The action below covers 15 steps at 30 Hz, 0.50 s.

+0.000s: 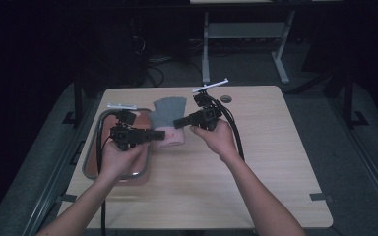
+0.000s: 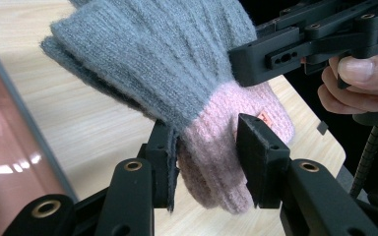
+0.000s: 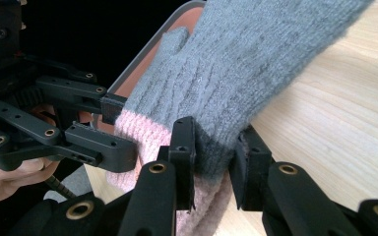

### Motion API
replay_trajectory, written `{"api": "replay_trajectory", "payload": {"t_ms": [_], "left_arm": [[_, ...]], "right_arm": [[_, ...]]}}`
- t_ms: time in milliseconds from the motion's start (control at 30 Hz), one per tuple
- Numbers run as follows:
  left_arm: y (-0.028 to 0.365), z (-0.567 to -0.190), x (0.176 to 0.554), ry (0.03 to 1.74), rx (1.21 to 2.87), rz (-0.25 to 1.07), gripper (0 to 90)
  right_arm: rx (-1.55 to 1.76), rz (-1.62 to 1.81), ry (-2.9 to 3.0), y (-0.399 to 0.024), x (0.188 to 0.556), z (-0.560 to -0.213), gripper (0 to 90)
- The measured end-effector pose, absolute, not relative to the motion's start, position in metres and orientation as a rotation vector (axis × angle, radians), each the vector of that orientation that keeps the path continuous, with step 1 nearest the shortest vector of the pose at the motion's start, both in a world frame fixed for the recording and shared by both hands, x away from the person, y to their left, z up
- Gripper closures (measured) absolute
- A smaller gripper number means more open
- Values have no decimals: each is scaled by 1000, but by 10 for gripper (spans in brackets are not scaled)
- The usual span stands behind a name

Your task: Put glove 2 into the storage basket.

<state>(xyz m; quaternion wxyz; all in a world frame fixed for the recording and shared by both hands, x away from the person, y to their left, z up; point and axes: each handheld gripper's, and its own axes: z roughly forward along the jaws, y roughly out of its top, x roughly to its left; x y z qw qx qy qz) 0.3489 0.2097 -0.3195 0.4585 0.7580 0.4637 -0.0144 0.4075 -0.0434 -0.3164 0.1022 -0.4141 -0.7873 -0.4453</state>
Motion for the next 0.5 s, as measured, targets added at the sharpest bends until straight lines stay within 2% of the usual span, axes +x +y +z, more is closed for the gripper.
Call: {"api": "replay_trajectory", "payload": {"t_ms": [500], "left_arm": [[241,-311,346,1165,1858,5,606]], "right_arm": [[-1182,-1319,-2318,-11,413,-312,736]]}}
